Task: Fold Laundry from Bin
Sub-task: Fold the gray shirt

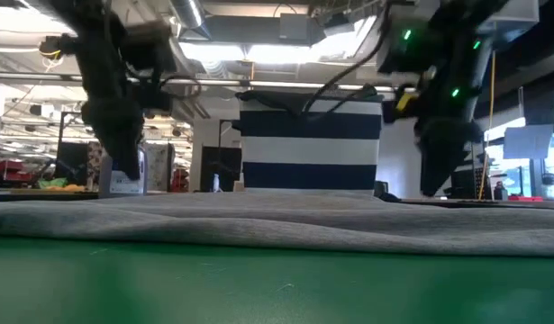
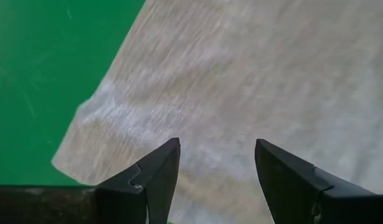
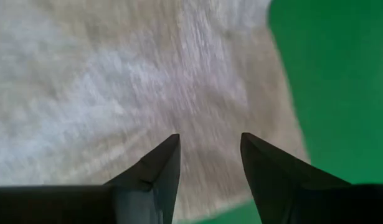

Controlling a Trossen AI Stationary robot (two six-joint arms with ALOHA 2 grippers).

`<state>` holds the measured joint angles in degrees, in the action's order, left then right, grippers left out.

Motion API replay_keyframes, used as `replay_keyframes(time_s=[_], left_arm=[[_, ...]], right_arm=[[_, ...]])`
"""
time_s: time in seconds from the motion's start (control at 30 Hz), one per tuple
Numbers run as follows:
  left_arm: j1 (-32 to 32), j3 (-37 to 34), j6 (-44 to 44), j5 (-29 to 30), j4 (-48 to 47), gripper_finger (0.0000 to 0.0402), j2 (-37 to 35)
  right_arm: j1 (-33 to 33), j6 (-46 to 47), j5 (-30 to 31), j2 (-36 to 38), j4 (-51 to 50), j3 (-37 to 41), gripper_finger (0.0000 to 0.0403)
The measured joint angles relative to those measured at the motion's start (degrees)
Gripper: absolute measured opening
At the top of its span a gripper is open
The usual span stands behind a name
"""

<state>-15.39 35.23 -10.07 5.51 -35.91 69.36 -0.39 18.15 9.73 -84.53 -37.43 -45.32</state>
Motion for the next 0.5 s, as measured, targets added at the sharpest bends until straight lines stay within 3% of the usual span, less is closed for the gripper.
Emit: replay_keyframes(time_s=[0.17, 0.5], left_arm=[[-3.70, -5.78, 0.19, -0.70, 4.87, 0.0204, 0.01], [-8.69, -7.07, -2.82, 1.89, 6.95, 0.0204, 0.00]], right_arm=[[-5.45, -2.87, -3.18, -0.07, 3.24, 4.84, 0.0170], [-11.07, -6.14, 5.51, 0.39, -0.65, 6.19, 0.0170]])
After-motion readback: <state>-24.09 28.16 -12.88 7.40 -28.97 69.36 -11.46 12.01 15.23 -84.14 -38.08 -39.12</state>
